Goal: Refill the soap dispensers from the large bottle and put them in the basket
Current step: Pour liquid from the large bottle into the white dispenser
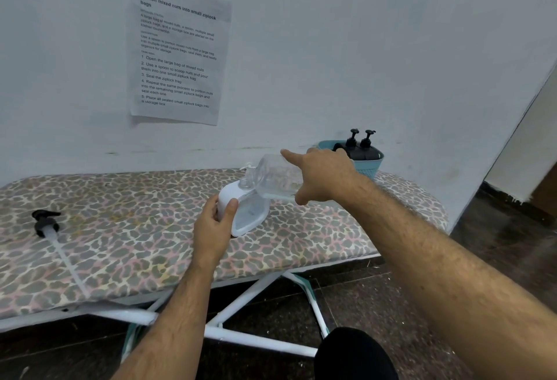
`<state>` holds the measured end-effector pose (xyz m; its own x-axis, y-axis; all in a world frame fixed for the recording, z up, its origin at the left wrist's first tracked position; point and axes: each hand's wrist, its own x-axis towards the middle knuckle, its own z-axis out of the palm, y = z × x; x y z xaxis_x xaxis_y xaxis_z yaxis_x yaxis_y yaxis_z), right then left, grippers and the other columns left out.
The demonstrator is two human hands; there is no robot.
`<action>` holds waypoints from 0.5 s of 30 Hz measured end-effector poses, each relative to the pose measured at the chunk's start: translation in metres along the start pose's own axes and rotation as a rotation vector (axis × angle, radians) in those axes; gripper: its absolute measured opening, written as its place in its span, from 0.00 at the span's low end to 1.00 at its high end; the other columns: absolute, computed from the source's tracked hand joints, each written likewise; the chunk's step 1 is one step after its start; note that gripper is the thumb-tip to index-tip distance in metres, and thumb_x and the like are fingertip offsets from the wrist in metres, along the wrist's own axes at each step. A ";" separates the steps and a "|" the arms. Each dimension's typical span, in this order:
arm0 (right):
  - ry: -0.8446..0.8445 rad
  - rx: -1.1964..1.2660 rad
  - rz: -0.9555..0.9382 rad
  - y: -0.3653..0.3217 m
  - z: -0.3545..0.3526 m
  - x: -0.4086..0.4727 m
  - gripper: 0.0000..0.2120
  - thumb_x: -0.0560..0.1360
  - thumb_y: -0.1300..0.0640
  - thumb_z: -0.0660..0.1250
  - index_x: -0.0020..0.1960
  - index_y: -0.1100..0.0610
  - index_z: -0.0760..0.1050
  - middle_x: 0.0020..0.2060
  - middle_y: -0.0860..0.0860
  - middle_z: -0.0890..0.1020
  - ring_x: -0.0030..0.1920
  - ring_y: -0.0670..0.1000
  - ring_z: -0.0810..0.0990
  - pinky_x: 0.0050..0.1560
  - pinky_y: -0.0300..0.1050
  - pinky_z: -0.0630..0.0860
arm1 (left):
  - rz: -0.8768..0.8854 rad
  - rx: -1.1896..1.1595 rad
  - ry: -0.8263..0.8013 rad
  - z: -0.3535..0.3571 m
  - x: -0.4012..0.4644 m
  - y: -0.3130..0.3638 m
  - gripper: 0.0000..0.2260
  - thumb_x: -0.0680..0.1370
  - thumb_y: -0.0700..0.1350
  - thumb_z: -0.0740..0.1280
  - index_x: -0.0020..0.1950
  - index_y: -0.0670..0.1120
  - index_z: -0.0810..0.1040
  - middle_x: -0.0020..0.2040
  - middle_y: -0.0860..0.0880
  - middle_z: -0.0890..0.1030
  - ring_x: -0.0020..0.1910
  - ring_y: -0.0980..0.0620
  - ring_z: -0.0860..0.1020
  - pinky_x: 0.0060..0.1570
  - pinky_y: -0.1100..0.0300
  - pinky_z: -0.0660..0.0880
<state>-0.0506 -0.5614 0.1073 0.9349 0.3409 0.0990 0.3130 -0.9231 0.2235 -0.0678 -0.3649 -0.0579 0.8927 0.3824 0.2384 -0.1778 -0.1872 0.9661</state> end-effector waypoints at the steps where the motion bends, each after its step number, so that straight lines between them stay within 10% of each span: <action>1: 0.002 0.000 -0.001 0.000 0.000 0.000 0.48 0.69 0.43 0.74 0.79 0.40 0.50 0.58 0.52 0.76 0.57 0.55 0.77 0.63 0.59 0.69 | -0.004 -0.002 -0.001 0.000 0.000 0.000 0.13 0.78 0.58 0.66 0.61 0.57 0.74 0.51 0.57 0.81 0.50 0.53 0.82 0.50 0.44 0.81; 15: 0.008 -0.019 0.004 0.000 0.002 0.003 0.47 0.68 0.43 0.74 0.79 0.40 0.50 0.59 0.53 0.76 0.58 0.56 0.77 0.63 0.59 0.69 | -0.016 -0.012 0.012 0.000 -0.001 0.003 0.16 0.79 0.55 0.66 0.66 0.53 0.74 0.49 0.62 0.78 0.49 0.59 0.79 0.51 0.47 0.81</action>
<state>-0.0476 -0.5610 0.1062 0.9345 0.3393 0.1079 0.3064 -0.9208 0.2412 -0.0687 -0.3661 -0.0557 0.8905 0.3959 0.2243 -0.1690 -0.1700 0.9708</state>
